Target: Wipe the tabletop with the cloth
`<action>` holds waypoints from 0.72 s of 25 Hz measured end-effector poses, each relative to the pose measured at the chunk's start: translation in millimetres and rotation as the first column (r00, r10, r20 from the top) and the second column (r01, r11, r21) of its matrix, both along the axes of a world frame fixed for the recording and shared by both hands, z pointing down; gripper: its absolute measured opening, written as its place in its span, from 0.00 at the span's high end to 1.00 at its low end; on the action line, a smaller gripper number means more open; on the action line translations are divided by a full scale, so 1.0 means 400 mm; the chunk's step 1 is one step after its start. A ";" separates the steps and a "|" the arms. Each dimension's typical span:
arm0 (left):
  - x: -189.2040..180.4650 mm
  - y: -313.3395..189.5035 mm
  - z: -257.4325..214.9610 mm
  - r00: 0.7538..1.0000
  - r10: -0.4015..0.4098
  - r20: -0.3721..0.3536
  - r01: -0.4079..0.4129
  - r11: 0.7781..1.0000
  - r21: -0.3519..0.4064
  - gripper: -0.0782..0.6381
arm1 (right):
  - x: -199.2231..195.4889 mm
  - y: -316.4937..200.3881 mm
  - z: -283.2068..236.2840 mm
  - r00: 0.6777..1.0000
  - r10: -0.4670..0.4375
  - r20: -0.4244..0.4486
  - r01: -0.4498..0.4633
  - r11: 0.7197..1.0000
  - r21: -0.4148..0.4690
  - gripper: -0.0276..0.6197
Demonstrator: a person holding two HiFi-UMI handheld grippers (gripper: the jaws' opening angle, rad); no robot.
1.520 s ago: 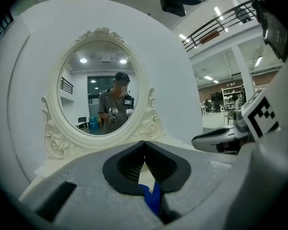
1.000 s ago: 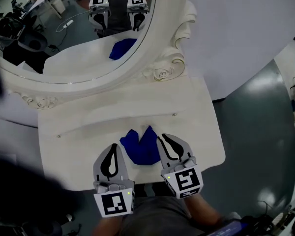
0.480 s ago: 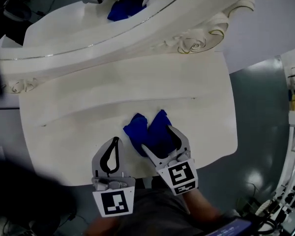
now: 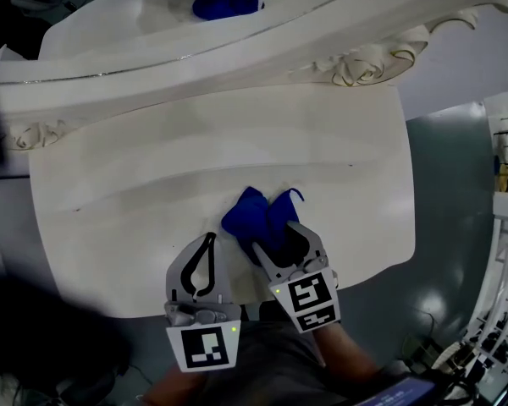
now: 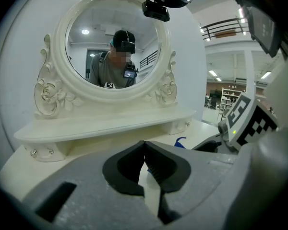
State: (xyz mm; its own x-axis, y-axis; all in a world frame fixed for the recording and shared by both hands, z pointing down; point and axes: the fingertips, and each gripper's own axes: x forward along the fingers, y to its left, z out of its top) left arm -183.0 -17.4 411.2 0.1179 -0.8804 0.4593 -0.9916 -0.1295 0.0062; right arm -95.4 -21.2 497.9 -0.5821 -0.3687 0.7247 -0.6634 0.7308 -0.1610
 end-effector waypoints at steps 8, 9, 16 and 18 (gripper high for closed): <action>-0.011 0.023 -0.058 0.999 -0.039 0.000 0.039 0.999 0.031 0.87 | -0.017 -0.021 -0.093 0.999 -0.007 0.032 0.004 0.995 0.097 0.81; -0.017 0.021 -0.071 0.998 -0.056 -0.005 0.057 0.997 0.044 0.87 | -0.020 -0.028 -0.117 0.999 -0.010 0.046 0.004 0.993 0.117 0.81; -0.043 0.002 -0.217 0.994 -0.108 0.030 0.101 0.979 0.178 0.87 | -0.054 -0.085 -0.318 0.990 -0.045 0.135 0.006 0.961 0.276 0.82; -0.055 -0.002 -0.256 0.991 -0.127 0.029 0.118 0.969 0.215 0.87 | -0.069 -0.100 -0.375 0.985 -0.059 0.161 0.005 0.949 0.315 0.82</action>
State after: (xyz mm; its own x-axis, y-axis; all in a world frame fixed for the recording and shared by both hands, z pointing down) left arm -204.9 -18.0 308.8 -0.0125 -0.9649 0.2625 -0.9987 -0.0008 -0.0505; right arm -123.1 -61.3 348.0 -0.6995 -0.5401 0.4679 -0.6221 0.7825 -0.0268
